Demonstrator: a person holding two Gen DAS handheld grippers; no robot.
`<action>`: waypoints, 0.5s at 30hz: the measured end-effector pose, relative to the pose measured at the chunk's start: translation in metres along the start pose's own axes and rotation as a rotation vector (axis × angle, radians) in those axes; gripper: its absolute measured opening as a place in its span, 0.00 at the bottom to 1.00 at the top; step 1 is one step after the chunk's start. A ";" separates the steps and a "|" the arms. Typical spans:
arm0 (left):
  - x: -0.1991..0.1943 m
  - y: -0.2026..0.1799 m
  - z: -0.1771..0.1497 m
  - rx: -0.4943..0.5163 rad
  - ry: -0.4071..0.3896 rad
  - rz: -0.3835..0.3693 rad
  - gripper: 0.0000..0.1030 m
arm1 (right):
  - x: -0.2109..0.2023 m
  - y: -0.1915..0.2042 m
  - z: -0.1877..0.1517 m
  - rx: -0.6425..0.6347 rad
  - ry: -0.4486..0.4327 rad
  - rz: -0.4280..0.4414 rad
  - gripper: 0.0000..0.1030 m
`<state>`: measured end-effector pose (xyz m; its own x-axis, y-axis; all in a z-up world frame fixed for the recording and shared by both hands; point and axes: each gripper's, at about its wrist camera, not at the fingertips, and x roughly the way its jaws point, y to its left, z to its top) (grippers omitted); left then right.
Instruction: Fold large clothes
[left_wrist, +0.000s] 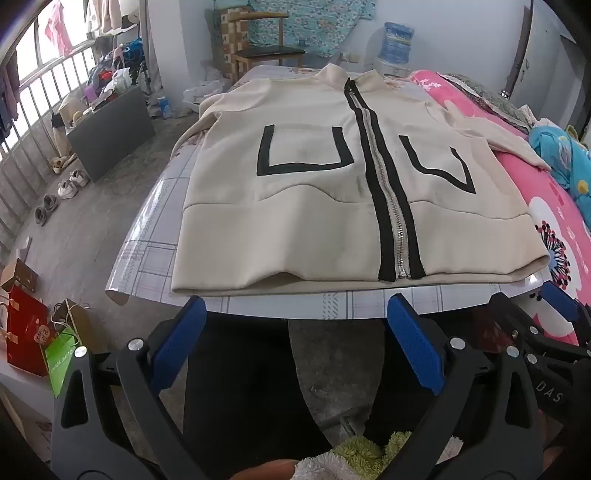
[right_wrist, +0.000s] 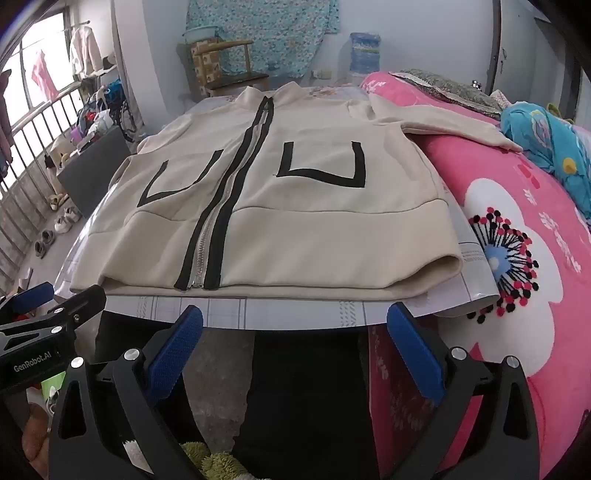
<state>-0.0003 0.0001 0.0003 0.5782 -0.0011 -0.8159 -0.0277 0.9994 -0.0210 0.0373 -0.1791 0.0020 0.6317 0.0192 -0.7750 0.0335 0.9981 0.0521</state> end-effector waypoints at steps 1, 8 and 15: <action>0.000 0.000 0.000 -0.001 0.000 0.000 0.92 | 0.000 0.000 0.000 0.001 0.001 0.001 0.95; -0.004 -0.002 -0.002 -0.002 0.000 0.001 0.92 | -0.001 -0.001 0.000 -0.003 0.005 -0.002 0.95; 0.001 0.000 0.000 -0.002 0.010 -0.003 0.92 | 0.002 -0.001 0.000 0.005 0.015 -0.006 0.95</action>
<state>0.0000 0.0002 -0.0001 0.5701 -0.0044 -0.8216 -0.0278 0.9993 -0.0247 0.0389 -0.1805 0.0001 0.6199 0.0137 -0.7846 0.0411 0.9979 0.0499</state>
